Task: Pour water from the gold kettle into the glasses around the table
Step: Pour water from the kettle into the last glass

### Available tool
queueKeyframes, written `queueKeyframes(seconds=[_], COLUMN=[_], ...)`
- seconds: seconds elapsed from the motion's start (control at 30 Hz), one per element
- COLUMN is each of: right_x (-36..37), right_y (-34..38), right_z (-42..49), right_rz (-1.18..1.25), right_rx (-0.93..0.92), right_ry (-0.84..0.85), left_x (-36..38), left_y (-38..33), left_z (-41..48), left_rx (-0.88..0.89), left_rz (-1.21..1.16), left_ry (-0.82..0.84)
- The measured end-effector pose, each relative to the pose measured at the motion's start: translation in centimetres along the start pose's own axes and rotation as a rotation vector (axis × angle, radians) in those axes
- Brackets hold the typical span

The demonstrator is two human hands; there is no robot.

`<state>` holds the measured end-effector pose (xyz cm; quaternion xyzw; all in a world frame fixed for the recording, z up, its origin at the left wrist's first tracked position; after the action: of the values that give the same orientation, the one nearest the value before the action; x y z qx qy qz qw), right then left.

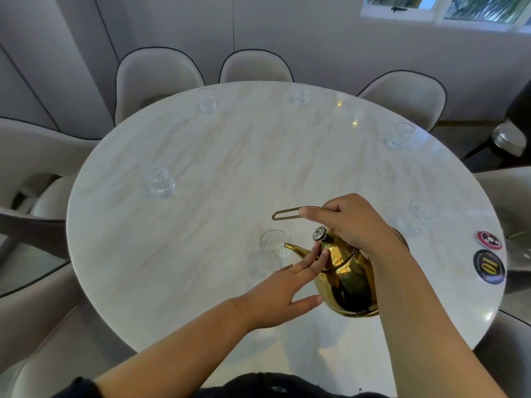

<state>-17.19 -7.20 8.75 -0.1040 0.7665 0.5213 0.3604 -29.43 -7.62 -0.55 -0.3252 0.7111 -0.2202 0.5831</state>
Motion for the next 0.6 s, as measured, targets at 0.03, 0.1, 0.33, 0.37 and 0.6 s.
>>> queueKeyframes(seconds=[0.03, 0.1, 0.33, 0.37, 0.6], right_x=[-0.01, -0.01, 0.1, 0.13, 0.02], right_y=[-0.01, -0.02, 0.2, 0.19, 0.25], right_z=[0.03, 0.14, 0.28, 0.33, 0.62], right_rz=[-0.003, -0.005, -0.014, -0.014, -0.015], right_rx=[0.0, 0.002, 0.003, 0.007, 0.002], right_ry=[-0.001, -0.003, 0.008, 0.01, 0.005], left_x=[0.0, -0.01, -0.13, -0.14, -0.28], left_y=[-0.03, -0.11, -0.04, 0.01, 0.08], left_z=[0.0, 0.0, 0.02, 0.04, 0.12], left_rx=[-0.001, 0.001, 0.009, 0.009, 0.026], left_rz=[-0.004, -0.009, -0.021, -0.022, -0.043], left_ry=[0.001, 0.003, -0.008, -0.009, -0.02])
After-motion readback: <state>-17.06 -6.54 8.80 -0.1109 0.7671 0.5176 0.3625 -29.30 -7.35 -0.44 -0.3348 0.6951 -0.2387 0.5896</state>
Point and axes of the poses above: each hand's wrist, its own z-axis towards the middle knuckle, its own x-axis out of the palm, y = z × x, the point moved 7 cm from there along z, towards the middle knuckle, and after that the axes turned 7 degrees about y, right-handed, at the moved point
